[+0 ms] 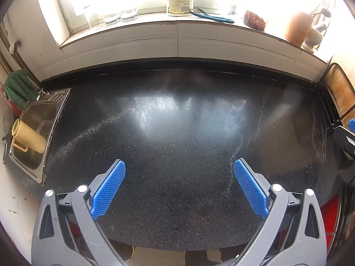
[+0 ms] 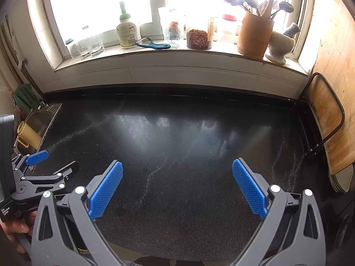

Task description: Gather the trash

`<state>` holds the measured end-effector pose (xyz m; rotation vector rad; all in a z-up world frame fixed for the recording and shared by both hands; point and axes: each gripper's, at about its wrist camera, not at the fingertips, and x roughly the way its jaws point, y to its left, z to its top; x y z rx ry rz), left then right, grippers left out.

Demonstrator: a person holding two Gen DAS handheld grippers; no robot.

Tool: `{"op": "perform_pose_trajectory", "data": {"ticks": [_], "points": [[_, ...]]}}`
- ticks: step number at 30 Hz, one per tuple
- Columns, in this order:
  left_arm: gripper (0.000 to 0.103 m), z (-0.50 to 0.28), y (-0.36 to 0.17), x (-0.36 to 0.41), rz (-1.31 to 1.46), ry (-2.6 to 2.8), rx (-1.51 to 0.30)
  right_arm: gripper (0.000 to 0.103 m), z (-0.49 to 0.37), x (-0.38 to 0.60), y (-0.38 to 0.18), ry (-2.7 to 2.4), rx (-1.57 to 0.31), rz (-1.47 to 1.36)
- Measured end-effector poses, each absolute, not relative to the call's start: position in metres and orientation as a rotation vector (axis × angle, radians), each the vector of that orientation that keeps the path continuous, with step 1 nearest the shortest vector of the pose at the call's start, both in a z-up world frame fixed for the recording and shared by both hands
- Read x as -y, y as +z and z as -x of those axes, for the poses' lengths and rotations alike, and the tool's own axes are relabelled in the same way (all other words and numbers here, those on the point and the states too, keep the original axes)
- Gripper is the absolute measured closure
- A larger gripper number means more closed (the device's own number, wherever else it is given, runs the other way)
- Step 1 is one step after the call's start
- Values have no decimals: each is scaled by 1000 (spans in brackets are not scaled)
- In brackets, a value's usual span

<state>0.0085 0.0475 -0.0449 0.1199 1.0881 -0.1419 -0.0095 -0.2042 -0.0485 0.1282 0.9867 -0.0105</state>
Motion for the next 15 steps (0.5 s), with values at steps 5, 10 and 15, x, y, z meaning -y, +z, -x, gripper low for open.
{"op": "perform_pose_trajectory", "data": {"ticks": [5, 10, 15], "points": [[7, -8, -45, -48, -120, -142, -1086, 7, 10, 204, -48, -11, -987, -128], [7, -8, -45, -48, -120, -143, -1089, 7, 8, 205, -48, -10, -990, -126], [7, -9, -44, -47, -117, -143, -1088, 7, 8, 206, -49, -11, -990, -126]]}}
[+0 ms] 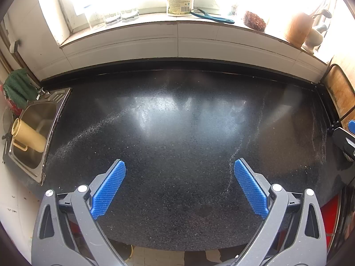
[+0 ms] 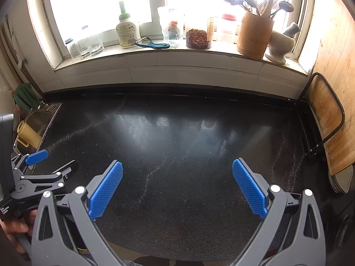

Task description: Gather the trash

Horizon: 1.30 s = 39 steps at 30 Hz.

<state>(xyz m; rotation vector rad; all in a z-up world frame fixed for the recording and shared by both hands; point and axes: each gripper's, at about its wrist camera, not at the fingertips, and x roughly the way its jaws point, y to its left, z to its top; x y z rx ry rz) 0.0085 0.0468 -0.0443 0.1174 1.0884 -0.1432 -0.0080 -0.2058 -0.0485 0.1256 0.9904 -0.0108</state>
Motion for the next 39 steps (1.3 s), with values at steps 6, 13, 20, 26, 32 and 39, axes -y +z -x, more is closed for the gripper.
{"op": "perform_pose_trajectory", "data": {"ticks": [6, 13, 20, 26, 32, 39], "points": [[7, -9, -45, -45, -118, -141, -1090, 7, 9, 207, -49, -13, -990, -127], [7, -8, -44, -46, -120, -145, -1089, 7, 10, 207, -49, -13, -989, -129], [7, -9, -45, -44, -121, -143, -1090, 7, 11, 207, -49, -15, -988, -128], [7, -9, -44, -44, -121, -142, -1087, 7, 10, 208, -49, -12, -988, -128], [7, -9, -44, -43, -118, -140, -1086, 7, 11, 208, -49, -13, -986, -129], [7, -9, -43, -42, -122, -141, -1085, 7, 11, 208, -48, -14, -986, -127]]}}
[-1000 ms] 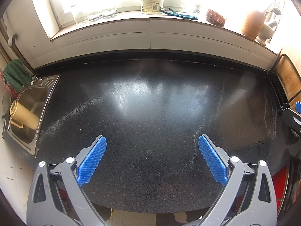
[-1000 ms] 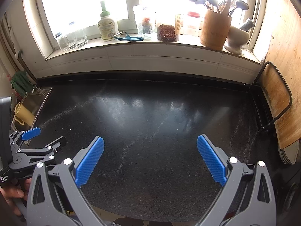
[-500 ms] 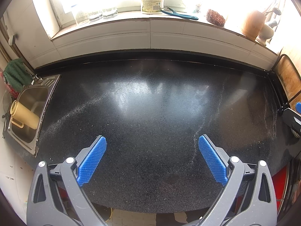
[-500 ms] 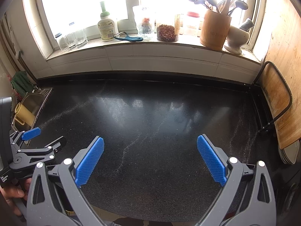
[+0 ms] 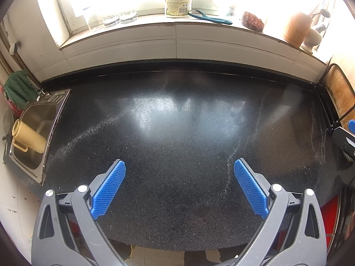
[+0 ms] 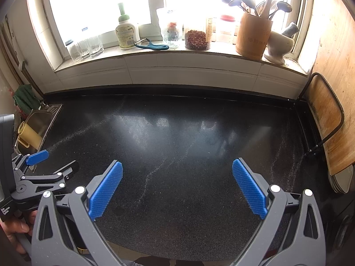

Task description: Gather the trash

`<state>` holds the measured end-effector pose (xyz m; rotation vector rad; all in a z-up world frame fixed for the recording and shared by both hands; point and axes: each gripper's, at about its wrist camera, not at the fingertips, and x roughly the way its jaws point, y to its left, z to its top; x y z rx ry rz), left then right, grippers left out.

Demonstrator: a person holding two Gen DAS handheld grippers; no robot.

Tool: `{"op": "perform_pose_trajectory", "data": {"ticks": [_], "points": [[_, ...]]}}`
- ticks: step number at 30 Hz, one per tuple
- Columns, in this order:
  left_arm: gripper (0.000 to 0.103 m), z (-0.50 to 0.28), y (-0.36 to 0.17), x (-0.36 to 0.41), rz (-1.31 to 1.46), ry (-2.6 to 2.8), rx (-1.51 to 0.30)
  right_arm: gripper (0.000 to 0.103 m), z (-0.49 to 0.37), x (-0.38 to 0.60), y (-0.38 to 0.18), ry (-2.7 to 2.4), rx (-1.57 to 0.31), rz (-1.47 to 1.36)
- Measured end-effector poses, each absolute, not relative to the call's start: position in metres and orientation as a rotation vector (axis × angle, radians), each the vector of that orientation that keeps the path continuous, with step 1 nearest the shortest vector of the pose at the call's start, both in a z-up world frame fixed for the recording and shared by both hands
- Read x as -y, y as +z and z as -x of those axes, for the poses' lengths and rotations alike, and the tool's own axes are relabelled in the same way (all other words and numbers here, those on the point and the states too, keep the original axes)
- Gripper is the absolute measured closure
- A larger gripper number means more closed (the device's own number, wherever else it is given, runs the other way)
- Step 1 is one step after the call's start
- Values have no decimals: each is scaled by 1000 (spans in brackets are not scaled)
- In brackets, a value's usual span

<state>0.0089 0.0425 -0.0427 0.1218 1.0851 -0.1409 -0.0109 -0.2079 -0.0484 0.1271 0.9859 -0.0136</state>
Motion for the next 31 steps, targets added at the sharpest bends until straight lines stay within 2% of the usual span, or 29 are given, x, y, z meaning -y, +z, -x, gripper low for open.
{"op": "perform_pose_trajectory", "data": {"ticks": [31], "points": [[7, -5, -44, -38, -135, -130, -1095, 7, 20, 214, -48, -28, -985, -150]]}}
